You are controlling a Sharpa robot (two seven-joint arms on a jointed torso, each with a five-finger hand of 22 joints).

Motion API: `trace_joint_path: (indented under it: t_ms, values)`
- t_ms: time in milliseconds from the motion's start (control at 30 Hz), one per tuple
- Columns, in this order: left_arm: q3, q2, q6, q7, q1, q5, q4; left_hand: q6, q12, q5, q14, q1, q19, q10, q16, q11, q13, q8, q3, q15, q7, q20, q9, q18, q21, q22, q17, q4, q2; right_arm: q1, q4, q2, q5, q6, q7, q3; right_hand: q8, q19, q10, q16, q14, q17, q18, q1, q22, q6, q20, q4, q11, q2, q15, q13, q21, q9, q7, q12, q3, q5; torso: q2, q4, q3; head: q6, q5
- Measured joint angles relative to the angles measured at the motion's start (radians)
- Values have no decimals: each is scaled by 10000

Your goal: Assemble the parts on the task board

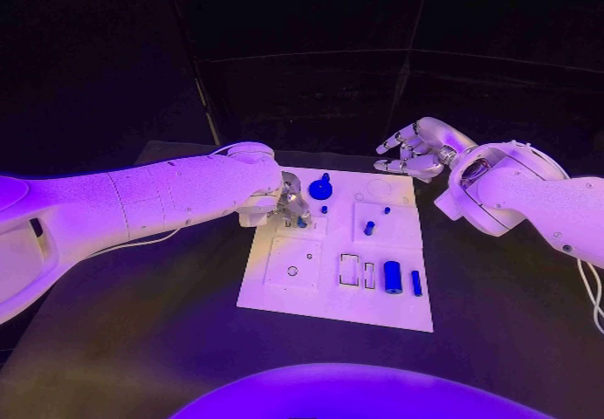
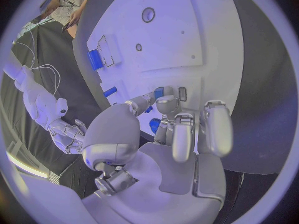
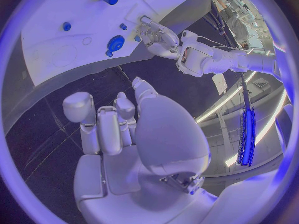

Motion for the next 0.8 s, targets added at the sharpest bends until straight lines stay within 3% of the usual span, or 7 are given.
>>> trace_joint_path:
  t_ms: [800]
  values:
    - [-25,108,8,16,-38,82,-176,425,161,8,-37,-1011,78,122,0,-56,129,-155,-748,-36,-65,-78,-145,0,42,-3,0,821,-7,-1,-17,16,0,22,2,0,0,0,0,0,0,0,0,0,-21,0,0,-1,0,0,0,-8,0,0,0,0,0,72,-2,9,1,12,-42]
